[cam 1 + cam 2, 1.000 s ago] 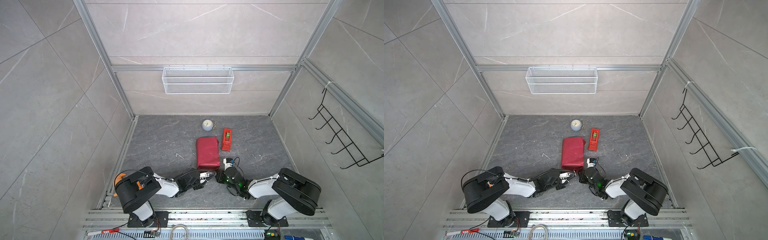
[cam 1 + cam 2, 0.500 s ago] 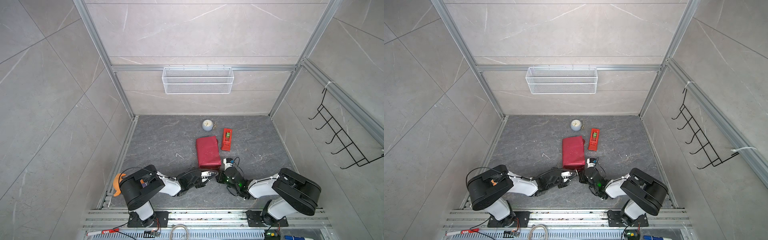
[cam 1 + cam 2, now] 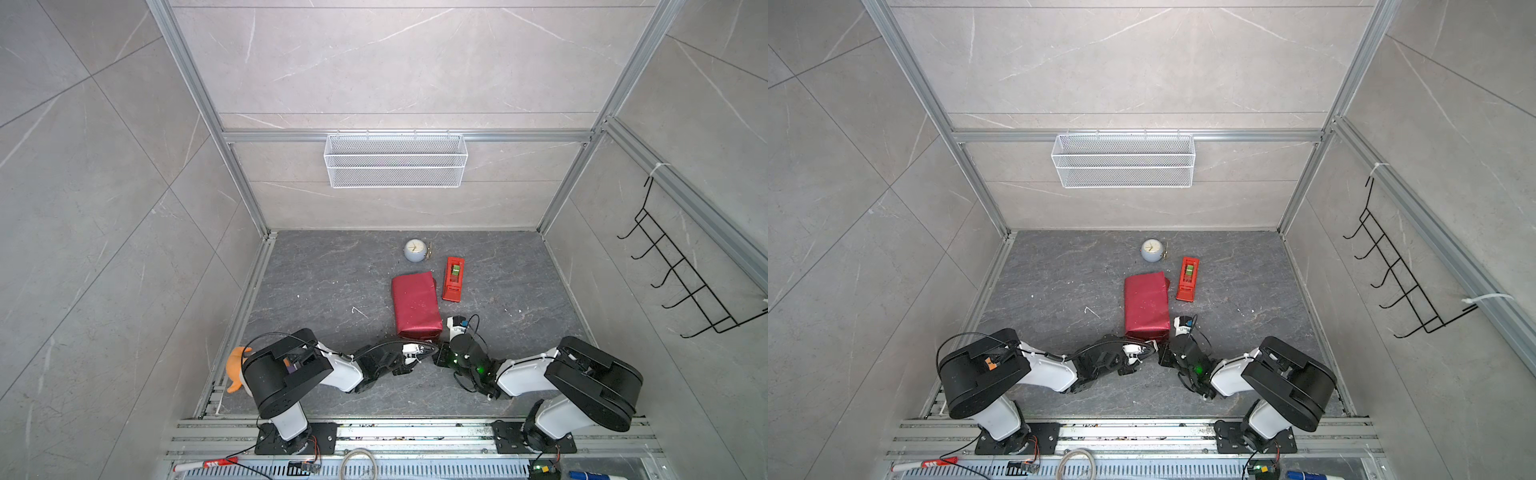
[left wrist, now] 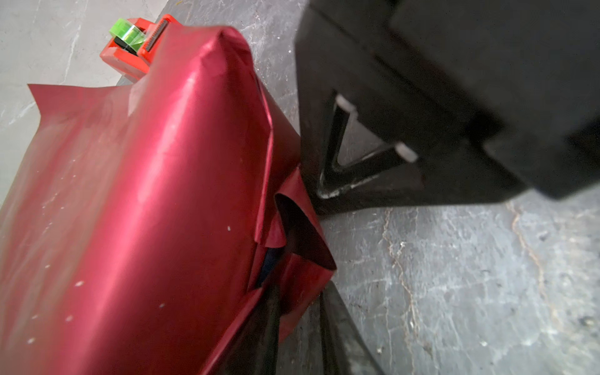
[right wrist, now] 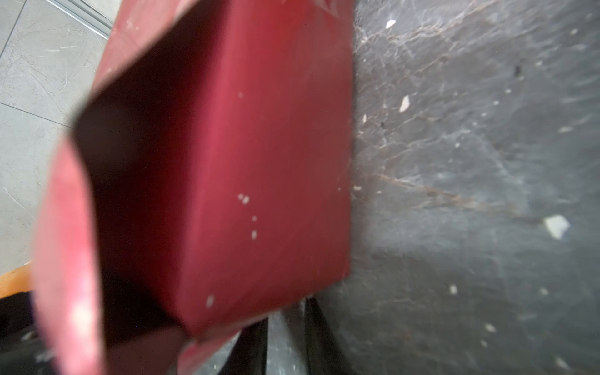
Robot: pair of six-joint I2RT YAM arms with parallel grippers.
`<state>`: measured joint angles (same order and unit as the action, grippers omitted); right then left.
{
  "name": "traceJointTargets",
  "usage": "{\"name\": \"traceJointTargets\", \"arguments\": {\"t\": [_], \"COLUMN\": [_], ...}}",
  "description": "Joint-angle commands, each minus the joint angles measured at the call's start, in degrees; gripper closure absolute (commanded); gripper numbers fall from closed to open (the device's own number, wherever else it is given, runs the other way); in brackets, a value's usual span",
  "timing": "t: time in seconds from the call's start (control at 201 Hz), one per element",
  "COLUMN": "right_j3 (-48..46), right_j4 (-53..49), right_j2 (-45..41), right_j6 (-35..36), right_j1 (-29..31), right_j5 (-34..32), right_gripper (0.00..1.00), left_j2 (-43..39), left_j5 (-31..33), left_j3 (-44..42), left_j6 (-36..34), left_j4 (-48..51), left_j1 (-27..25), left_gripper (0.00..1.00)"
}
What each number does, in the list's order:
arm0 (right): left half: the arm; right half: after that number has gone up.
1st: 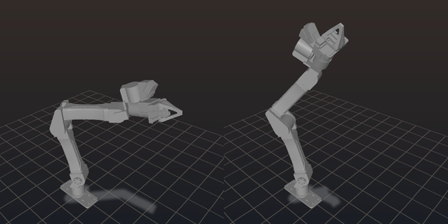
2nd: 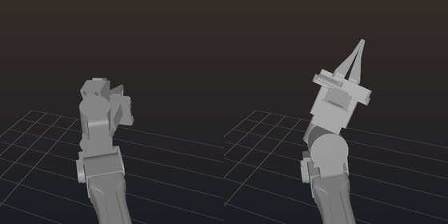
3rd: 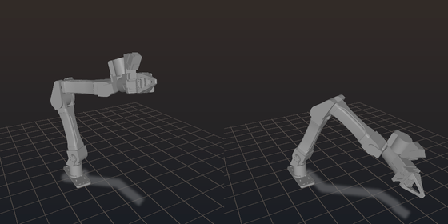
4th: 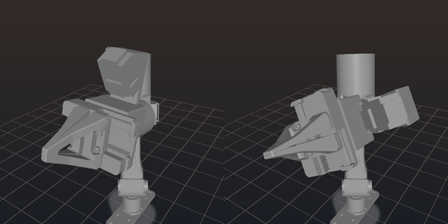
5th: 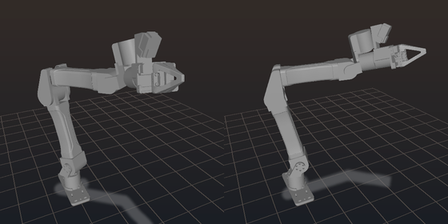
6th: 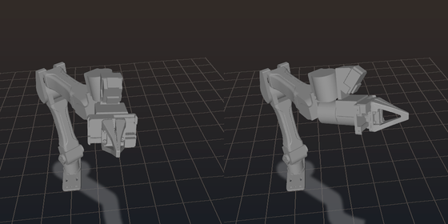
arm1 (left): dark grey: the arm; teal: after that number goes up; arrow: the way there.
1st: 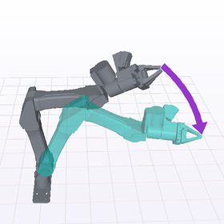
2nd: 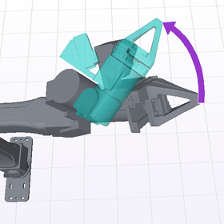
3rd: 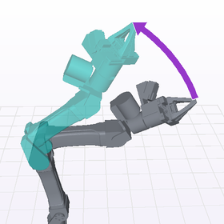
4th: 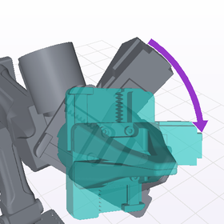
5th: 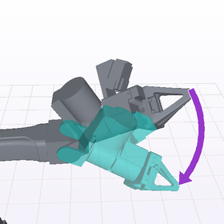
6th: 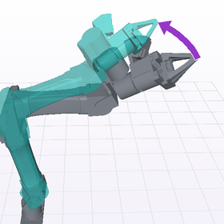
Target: Wrap the gift box in paper
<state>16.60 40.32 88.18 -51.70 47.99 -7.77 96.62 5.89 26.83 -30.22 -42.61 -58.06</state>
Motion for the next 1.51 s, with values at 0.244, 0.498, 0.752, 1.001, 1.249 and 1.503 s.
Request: {"name": "traceJointTargets", "arguments": {"t": [0.244, 0.498, 0.752, 1.001, 1.249, 1.503], "right_j3": [-1.3, -2.2, -2.7, 4.5, 16.0, 25.4], "right_j4": [-4.2, -10.3, -25.0, -39.7, -36.8, -33.6], "right_j2": [-1.3, -6.8, -20.4, -34.0, -24.6, -9.6], "right_j6": [-0.3, 0.5, 2.9, 9.4, 12.8, 12.4], "right_j1": [0.3, 0.2, 0.2, -2.3, -7.5, -7.5], "right_j5": [-1.8, -3.2, -3.3, -0.1, 13.4, 20.7], "right_gripper": [0.75, 0.72, 0.68, 0.64, 0.64, 0.68], "left_j2": [-0.4, -1.4, -2.0, -3.6, -2.8, -3.0], "left_j5": [0.3, 0.4, 0.9, 0.3, 1.2, 0.7], "left_j3": [0.4, 0.1, -0.1, -2.0, -3.5, -4.1], "left_j6": [-0.8, 0.0, 0.1, 0.1, 1.3, 4.6], "left_j4": [-3.6, -4.1, -4.8, -6.8, -10.4, -10.1], "left_j1": [0.4, 0.4, 0.4, 0.5, 0.7, 0.7], "left_gripper": [0.95, 1.00, 1.00, 1.00, 1.00, 1.00]}}
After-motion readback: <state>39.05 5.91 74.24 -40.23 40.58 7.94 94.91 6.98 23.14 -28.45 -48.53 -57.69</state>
